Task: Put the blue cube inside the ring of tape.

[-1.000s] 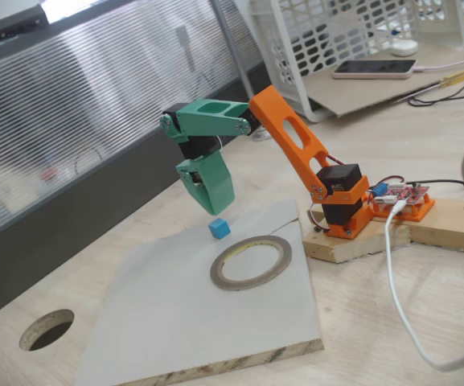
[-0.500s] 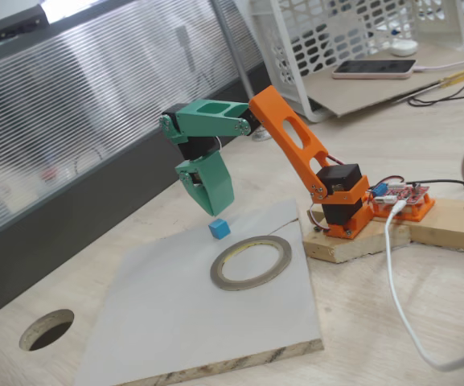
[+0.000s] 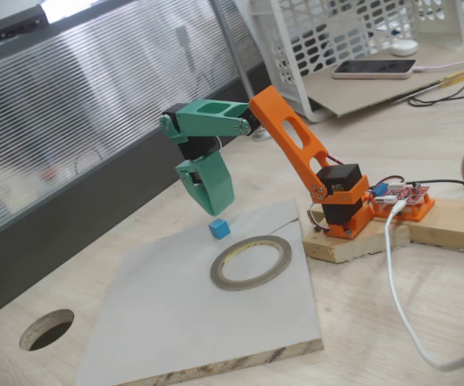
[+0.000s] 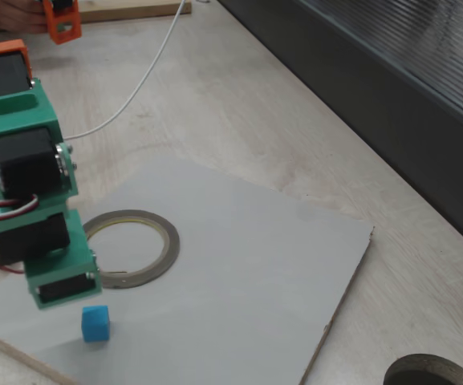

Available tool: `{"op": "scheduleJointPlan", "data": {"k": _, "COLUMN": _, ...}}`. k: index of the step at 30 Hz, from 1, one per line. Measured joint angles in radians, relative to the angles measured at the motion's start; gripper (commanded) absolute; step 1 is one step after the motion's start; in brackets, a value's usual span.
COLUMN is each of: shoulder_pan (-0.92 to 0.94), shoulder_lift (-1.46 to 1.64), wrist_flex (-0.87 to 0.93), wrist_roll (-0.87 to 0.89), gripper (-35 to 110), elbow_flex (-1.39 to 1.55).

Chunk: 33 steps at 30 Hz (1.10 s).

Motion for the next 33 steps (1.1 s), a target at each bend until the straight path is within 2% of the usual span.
{"op": "scheduleJointPlan", "data": {"k": 4, "shoulder_pan": -0.049, "shoulder_lift": 0.0, "wrist_flex": 0.0, "wrist_roll": 0.0, "gripper": 2, "elbow_flex": 0.0}}
{"op": "scheduleJointPlan", "data": {"k": 16, "shoulder_pan": -0.048, "shoulder_lift": 0.0, "wrist_flex": 0.0, "wrist_roll": 0.0, "gripper": 5, "elbow_flex": 0.0}}
{"op": "scheduleJointPlan", "data": {"k": 19, "shoulder_pan": -0.048, "shoulder_lift": 0.0, "wrist_flex": 0.0, "wrist_roll": 0.0, "gripper": 15, "elbow_flex": 0.0}}
{"op": "scheduleJointPlan", "data": {"k": 28, "shoulder_pan": -0.048, "shoulder_lift": 0.0, "wrist_flex": 0.003, "wrist_roll": 0.0, "gripper": 63, "elbow_flex": 0.0}}
{"op": "scheduleJointPlan", "data": {"k": 33, "shoulder_pan": -0.048, "shoulder_lift": 0.0, "wrist_flex": 0.003, "wrist_roll": 0.0, "gripper": 77, "elbow_flex": 0.0}}
